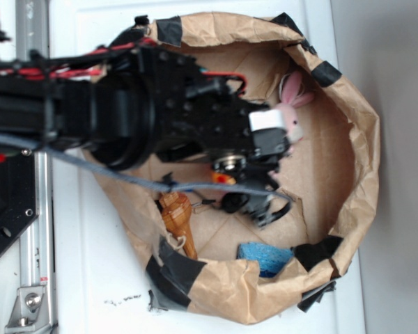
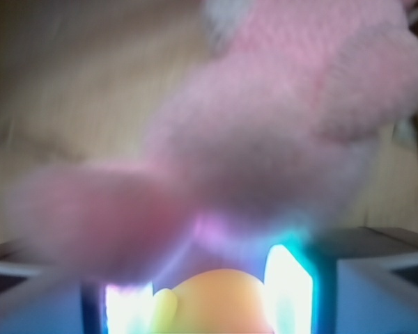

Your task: Grab the yellow duck.

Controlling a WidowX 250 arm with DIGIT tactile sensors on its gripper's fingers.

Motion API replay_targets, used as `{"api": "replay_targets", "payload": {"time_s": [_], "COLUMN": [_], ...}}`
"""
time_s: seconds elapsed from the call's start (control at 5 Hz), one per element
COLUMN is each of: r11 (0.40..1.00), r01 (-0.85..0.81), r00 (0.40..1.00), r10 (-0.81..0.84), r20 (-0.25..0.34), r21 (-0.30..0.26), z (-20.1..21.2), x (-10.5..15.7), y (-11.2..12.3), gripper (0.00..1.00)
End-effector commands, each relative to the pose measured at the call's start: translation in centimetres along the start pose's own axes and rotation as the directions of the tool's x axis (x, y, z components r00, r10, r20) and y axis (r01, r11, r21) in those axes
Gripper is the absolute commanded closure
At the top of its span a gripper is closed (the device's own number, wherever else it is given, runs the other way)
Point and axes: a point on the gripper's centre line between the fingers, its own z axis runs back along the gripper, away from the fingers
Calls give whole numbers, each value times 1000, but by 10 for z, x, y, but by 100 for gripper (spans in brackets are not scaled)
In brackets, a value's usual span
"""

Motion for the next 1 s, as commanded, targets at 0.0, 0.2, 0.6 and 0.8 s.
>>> {"api": "replay_targets", "payload": {"time_s": [0.0, 0.2, 0.6, 0.8], "r11": [1000, 999, 999, 996], "r01": [4, 0, 49, 75], "r00": [996, 968, 985, 992], "r10": [-5, -8, -52, -79], "r20": [85, 253, 162, 103], "r21": [12, 32, 23, 40], "z": [36, 88, 186, 181], "x": [5, 13, 30, 32], "y": [6, 24, 26, 14], "gripper": [100, 100, 100, 100]}}
